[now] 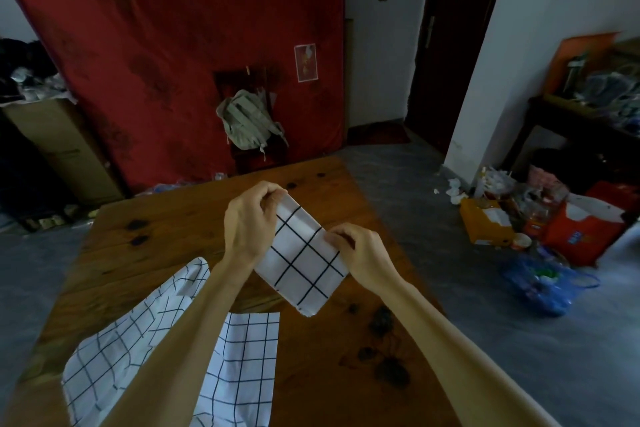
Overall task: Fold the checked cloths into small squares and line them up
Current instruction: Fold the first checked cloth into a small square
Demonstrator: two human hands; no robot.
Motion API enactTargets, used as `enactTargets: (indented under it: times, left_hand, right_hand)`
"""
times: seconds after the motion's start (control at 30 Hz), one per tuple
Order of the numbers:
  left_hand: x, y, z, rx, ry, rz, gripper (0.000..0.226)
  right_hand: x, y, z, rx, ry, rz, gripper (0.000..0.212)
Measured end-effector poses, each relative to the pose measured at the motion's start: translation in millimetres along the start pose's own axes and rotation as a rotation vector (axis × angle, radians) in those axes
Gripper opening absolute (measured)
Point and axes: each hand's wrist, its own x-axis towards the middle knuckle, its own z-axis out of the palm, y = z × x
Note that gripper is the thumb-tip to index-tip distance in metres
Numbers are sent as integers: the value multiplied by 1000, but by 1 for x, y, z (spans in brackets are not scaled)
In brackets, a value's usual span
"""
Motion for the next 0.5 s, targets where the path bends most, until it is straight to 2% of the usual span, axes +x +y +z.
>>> enactTargets:
  times: [0.23, 0.37, 0.5]
  left_hand:
    - [-10, -8, -2, 21, -12, 20, 10]
    - [-9, -15, -16, 16, 77, -32, 10]
    - [-8, -13, -16, 59, -77, 56, 9]
  right_hand:
    - [-4, 17, -9, -107, -113, 62, 12]
    - [-13, 41, -19, -179, -140, 123, 10]
    - [-11, 38, -15, -156, -60, 124, 20]
